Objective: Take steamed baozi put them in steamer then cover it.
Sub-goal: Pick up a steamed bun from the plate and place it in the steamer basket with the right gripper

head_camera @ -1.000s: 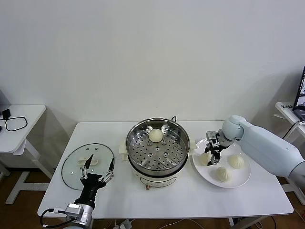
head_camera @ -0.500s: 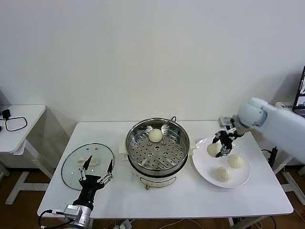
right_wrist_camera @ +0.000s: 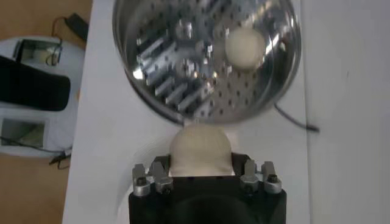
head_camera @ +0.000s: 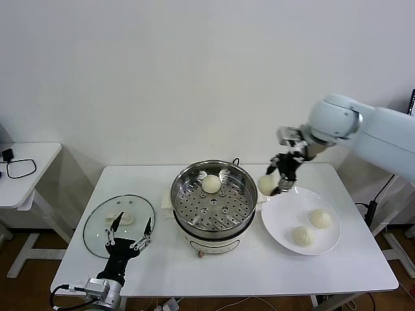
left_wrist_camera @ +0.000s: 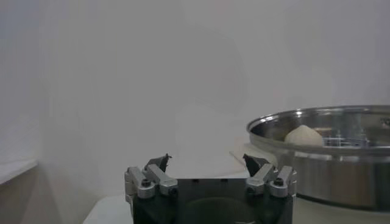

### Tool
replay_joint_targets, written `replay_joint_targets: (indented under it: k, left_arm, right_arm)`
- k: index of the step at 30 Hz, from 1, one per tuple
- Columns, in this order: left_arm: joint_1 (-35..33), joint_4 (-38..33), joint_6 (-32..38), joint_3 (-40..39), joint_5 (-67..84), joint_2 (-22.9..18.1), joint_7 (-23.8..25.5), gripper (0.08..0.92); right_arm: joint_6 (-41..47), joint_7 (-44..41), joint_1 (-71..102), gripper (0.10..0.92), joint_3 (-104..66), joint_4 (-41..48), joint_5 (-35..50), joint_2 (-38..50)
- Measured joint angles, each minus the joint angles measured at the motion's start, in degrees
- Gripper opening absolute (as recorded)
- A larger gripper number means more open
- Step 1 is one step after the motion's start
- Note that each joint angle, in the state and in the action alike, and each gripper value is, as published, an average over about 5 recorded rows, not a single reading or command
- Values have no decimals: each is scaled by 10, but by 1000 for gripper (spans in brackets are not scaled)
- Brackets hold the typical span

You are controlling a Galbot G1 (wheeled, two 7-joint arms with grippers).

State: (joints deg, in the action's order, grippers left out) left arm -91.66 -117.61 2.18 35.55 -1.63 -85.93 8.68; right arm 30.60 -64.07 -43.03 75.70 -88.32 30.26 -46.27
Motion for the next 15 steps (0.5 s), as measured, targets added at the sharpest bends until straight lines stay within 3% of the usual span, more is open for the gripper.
replay_joint_targets:
  k: [15]
  left_arm:
    - [6, 13, 1, 13, 3, 0, 9, 823]
  right_arm:
    - [51, 15, 16, 679, 15, 76, 29, -196]
